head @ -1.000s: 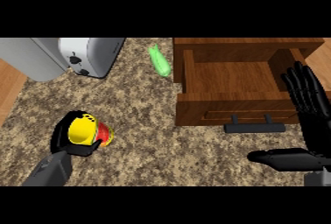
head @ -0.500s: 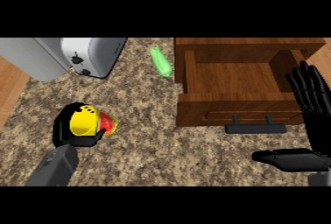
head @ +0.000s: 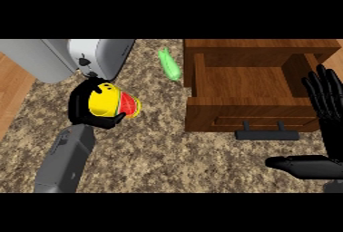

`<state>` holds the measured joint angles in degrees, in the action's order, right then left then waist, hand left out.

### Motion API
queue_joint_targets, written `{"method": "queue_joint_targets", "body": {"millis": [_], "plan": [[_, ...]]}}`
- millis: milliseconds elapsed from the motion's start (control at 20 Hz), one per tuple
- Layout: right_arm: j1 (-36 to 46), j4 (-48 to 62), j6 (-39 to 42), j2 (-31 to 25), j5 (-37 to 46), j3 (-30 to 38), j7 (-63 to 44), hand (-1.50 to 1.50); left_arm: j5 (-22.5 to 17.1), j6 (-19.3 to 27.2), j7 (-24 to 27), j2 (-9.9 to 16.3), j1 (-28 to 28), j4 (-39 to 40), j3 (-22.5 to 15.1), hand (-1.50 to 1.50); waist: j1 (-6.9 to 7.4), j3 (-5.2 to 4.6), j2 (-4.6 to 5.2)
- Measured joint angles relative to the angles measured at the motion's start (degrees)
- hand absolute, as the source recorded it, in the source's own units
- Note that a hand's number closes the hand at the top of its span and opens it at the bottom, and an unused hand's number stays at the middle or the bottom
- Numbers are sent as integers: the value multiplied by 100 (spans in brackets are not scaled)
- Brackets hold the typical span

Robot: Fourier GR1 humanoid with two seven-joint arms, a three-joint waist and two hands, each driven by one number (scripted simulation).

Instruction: Pick up the cup, place it into the drawer and close the drawer

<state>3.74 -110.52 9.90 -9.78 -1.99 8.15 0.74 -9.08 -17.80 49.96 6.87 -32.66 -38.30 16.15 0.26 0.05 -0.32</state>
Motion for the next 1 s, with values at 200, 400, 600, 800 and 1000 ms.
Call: {"method": "queue_joint_targets", "body": {"millis": [200,400,600,800,1000], "plan": [[20,46,-15,11,35,3,7,-150,34,414,-639,-279,-323,-796,-277,150,11,1,-5],[1,12,34,-33,-42,86,-24,-150,45,741,-1362,-446,-656,-1438,-511,150,-7,-1,3],[-40,76,101,-64,-87,155,69,-150,37,1314,-2090,-580,-1036,-1932,-980,150,-34,0,6],[71,146,98,-57,-73,149,73,-150,31,1918,-2581,-645,-1521,-1979,-1423,150,-72,-2,22],[-18,119,129,-34,-72,159,152,-150,11,2294,-2970,-671,-2078,-1747,-1566,150,-97,-2,32]]}}
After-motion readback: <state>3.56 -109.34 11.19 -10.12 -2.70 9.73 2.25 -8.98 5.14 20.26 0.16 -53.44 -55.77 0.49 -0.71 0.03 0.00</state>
